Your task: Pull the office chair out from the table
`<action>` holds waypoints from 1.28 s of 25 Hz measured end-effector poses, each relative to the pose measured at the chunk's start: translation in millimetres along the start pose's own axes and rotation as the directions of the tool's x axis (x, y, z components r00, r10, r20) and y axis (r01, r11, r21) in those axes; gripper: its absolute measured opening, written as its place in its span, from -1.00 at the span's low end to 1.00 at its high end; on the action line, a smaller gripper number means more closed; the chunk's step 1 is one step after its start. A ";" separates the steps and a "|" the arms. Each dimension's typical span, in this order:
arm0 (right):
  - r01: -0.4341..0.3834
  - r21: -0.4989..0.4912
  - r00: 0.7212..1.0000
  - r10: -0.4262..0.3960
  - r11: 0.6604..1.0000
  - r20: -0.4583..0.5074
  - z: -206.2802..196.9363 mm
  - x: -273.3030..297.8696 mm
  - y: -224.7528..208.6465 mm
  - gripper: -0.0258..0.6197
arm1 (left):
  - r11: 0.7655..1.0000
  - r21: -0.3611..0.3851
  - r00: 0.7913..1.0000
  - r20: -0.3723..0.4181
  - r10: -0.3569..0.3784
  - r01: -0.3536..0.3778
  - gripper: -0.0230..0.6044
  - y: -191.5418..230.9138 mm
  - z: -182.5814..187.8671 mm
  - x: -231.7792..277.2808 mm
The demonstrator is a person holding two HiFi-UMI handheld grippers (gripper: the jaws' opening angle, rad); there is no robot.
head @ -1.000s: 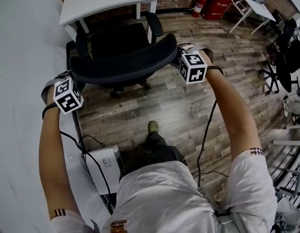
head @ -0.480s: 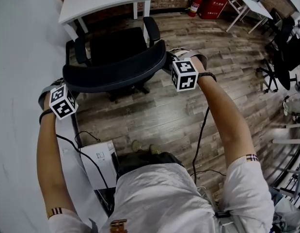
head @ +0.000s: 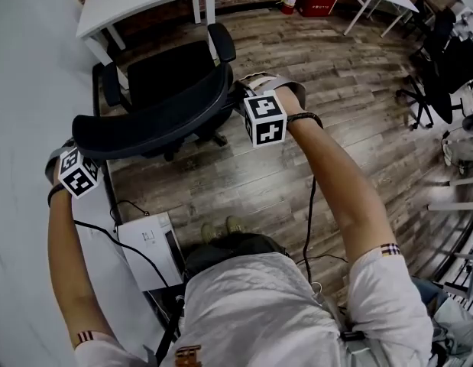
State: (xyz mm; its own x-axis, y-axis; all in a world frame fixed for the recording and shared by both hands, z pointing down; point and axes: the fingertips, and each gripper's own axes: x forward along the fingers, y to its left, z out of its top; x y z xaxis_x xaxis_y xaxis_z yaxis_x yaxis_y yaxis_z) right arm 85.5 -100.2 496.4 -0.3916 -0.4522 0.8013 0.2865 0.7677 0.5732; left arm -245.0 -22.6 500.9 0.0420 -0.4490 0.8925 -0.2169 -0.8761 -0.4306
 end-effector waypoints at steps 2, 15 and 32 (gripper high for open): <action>0.003 0.000 1.000 -0.003 1.000 -0.001 0.3 -9.9 5.8 -0.63 | 1.000 0.006 1.000 0.005 0.005 -0.005 -0.53 -5.5 6.1 -7.6; -0.003 0.026 1.000 0.004 1.000 -0.026 5.5 -40.1 49.0 -0.62 | 1.000 0.014 0.999 0.040 0.023 -0.023 -0.53 -53.0 13.4 -31.5; 0.133 0.130 0.990 -0.126 0.982 -0.061 -7.5 -72.2 57.7 -0.35 | 0.972 -0.116 0.942 0.246 0.227 -0.204 -0.09 -63.2 35.2 -74.9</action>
State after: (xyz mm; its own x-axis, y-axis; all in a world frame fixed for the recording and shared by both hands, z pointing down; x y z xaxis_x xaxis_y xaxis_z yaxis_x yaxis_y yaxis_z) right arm 136.9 -26.6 472.9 -0.3701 -0.5726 0.7315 0.1155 0.7529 0.6479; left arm -200.1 60.2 456.6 0.2299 -0.6651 0.7104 -0.3328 -0.7397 -0.5848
